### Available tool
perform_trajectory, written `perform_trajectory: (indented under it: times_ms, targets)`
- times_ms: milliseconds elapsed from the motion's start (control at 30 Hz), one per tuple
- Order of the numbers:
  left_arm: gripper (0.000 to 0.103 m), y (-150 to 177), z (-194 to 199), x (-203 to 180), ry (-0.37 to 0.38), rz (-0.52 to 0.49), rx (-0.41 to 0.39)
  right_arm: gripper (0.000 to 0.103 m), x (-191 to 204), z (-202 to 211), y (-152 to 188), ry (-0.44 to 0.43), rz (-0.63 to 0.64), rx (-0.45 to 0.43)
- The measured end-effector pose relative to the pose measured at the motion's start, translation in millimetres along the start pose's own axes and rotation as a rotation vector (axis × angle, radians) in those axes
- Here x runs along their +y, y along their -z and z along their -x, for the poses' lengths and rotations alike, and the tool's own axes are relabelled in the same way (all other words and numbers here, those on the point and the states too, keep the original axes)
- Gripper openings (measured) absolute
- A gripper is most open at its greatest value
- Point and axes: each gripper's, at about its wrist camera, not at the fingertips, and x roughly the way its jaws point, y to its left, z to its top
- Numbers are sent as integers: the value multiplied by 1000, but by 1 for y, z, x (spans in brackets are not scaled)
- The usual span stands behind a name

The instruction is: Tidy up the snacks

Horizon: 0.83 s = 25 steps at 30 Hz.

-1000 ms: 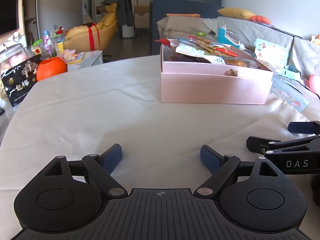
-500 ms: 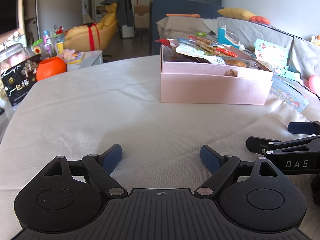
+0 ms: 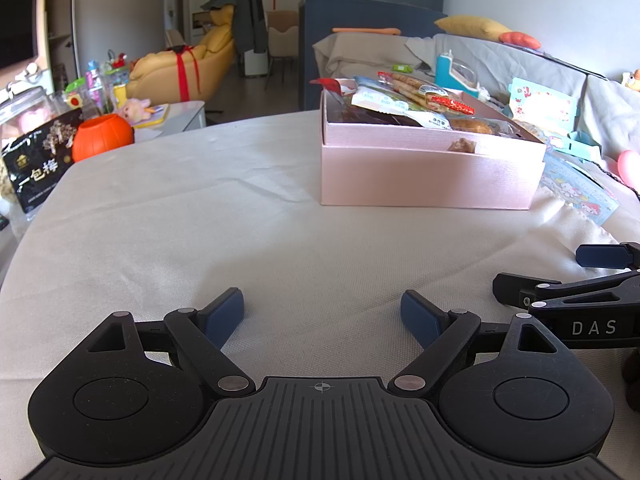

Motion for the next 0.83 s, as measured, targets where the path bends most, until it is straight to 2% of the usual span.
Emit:
perform_trajectory:
  times_ms: [833]
  targets:
    - [90, 0, 0, 0, -5, -5, -1, 103, 0, 0, 0, 0, 0, 0]
